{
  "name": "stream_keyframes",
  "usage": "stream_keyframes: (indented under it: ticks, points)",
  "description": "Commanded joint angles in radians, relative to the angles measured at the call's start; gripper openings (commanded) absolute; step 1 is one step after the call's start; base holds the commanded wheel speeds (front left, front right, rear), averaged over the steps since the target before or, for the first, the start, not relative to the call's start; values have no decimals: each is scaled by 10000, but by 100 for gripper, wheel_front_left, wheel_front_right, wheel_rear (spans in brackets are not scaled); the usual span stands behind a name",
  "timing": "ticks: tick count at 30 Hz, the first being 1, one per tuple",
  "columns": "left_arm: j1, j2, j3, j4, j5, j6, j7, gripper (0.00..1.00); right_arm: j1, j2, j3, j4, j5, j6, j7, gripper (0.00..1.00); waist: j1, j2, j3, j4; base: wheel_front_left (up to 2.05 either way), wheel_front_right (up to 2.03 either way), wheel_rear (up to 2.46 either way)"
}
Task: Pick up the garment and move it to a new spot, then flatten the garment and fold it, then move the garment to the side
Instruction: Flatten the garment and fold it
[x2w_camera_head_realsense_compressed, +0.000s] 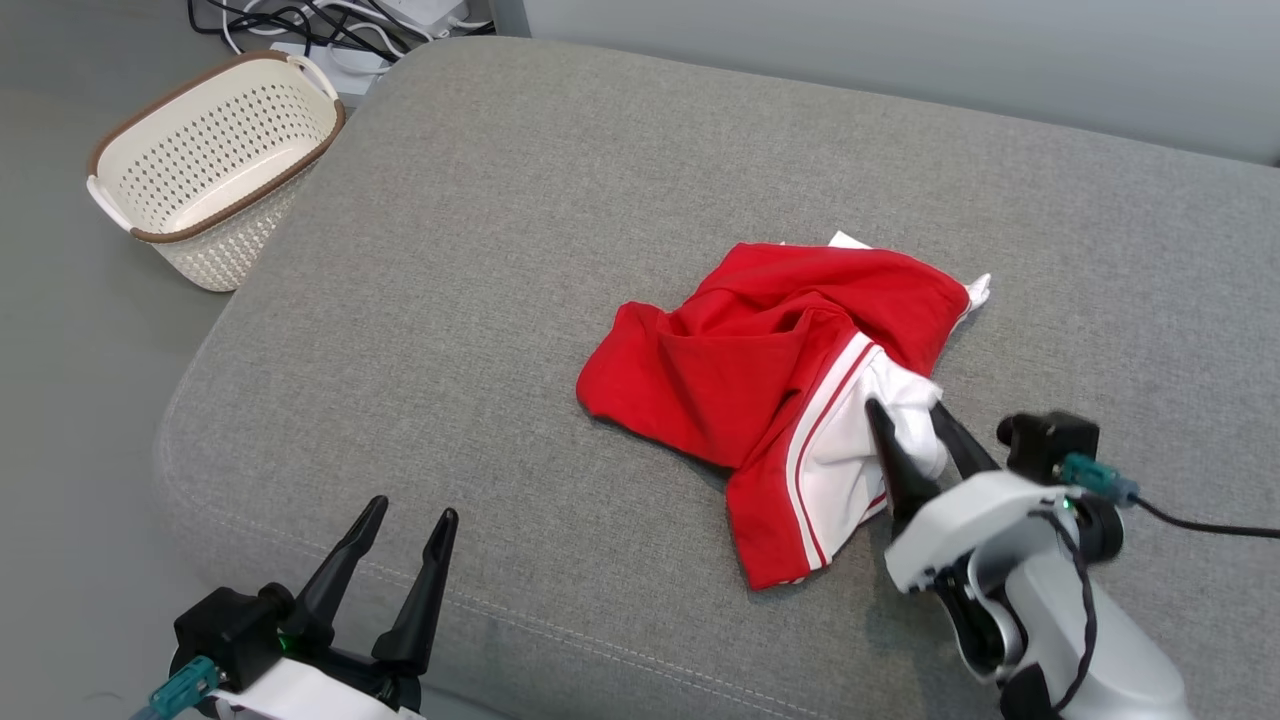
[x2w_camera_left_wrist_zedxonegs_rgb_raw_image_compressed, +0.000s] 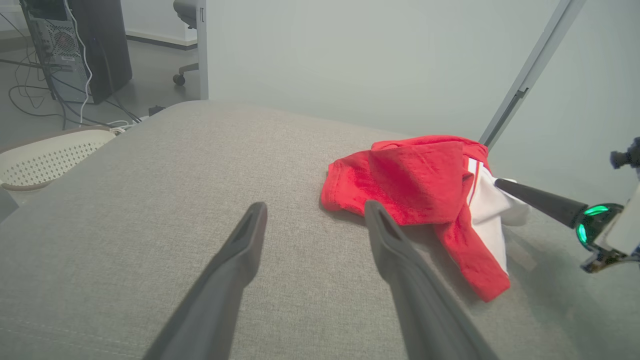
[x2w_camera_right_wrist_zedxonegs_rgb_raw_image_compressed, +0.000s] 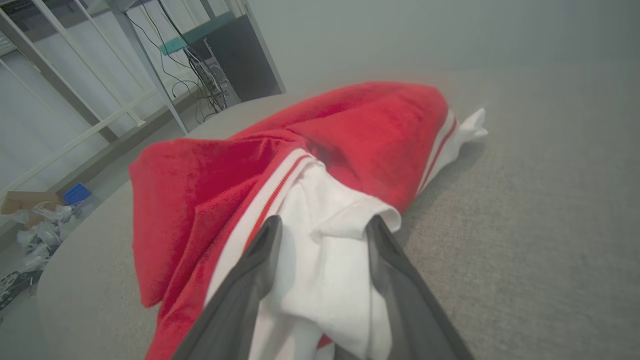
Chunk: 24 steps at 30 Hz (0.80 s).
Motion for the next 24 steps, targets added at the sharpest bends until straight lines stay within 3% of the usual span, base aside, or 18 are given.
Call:
stream_keyframes:
  ticks: [1, 7, 12, 13, 14, 15, 19, 24]
  points:
    - [-230, 180, 390, -195, -178, -71, -57, 100, -361, 124, 105, -742, 18, 69, -133, 0, 0, 0, -6, -2, 0, 0, 0]
    - [-108, 105, 422, -74, -169, -71, -57, 100, -1626, 124, 1138, -3053, 52, 69, -133, 0, 0, 0, -116, -247, 0, 0, 0]
    - [-104, -163, 140, 29, -73, -71, -57, 100, -2868, 124, 1574, -2679, 475, 69, -133, 0, 0, 0, -442, -192, 0, 0, 0]
    - [-88, -210, 112, 41, -55, -71, -57, 100, -2887, 124, 1597, -2371, 576, 69, -133, 13, 0, 0, -483, -170, 0, 0, 0]
    - [-58, -249, 121, 46, -48, -71, -57, 100, -2841, 124, 1623, -2088, 683, 69, -133, 48, 0, 0, -502, -162, 0, 0, 0]
    - [-21, -268, 150, 42, -52, -71, -57, 100, -2744, 124, 1615, -1811, 688, 69, -133, 100, 0, 0, -497, -164, 0, 0, 0]
    - [90, -204, 244, 51, -93, -71, -57, 100, -1925, 124, 1224, -743, 446, 69, -133, 100, 0, 0, -372, -212, 0, 0, 0]
    - [75, -52, 290, 2, -160, -71, -57, 100, -785, 124, 250, -505, 66, 69, -133, 100, 0, 0, -189, -355, 0, 0, 0]
